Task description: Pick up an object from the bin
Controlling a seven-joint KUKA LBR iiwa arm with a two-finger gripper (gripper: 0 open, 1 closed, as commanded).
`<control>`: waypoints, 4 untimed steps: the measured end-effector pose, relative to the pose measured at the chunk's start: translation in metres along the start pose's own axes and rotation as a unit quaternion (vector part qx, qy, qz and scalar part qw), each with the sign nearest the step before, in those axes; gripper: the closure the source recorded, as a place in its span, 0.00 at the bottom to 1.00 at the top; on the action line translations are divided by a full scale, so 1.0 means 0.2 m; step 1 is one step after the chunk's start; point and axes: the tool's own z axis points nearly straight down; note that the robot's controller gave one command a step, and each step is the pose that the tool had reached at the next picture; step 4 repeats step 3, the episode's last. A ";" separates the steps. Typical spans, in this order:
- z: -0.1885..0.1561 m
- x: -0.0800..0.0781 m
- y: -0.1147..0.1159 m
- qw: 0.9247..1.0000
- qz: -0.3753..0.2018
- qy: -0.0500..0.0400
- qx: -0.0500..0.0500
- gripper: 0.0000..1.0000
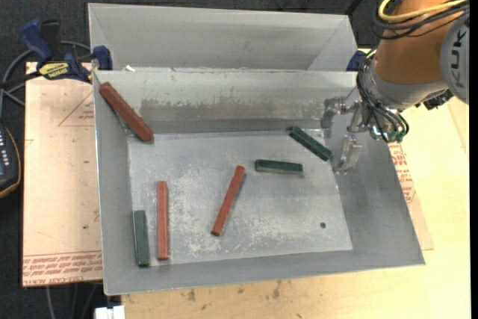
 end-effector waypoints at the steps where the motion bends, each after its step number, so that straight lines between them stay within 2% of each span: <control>1: 0.57 -0.10 0.18 0.998 0.063 -0.004 -0.001 0.00; 2: 0.56 -0.10 0.17 0.998 0.063 -0.004 0.000 1.00; 3: -0.17 0.09 0.30 0.999 0.043 -0.008 0.000 1.00; 4: -0.17 0.09 0.30 0.999 0.043 -0.008 0.000 1.00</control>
Offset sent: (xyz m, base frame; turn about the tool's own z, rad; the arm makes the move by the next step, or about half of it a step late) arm 0.0185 0.0335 -0.1121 0.1280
